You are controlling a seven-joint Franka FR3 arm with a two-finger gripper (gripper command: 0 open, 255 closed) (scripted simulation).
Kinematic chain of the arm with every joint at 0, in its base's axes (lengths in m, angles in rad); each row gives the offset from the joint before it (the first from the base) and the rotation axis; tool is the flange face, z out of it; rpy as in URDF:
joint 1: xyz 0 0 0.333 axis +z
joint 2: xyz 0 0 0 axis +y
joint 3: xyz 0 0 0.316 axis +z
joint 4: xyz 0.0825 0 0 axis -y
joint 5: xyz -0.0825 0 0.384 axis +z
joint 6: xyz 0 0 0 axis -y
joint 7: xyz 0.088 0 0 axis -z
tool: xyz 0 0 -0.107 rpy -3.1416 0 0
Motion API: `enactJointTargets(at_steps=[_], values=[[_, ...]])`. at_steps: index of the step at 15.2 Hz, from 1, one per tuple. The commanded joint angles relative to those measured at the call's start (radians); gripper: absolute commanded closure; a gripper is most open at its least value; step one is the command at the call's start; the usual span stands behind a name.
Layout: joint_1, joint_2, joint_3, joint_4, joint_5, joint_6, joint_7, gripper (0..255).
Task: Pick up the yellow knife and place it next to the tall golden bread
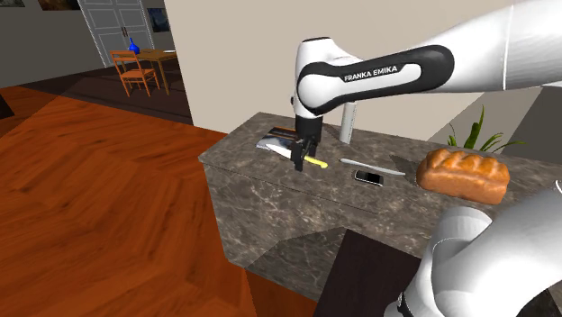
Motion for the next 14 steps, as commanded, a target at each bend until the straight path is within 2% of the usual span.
enactJointTargets(at_steps=[1,7,14], values=[[-0.004,0.065,-0.029,0.029,0.006,0.040,-0.035,0],[-0.022,0.269,-0.115,0.151,0.061,0.127,-0.161,0],[-0.071,0.533,-0.175,0.351,0.189,0.175,-0.322,0]])
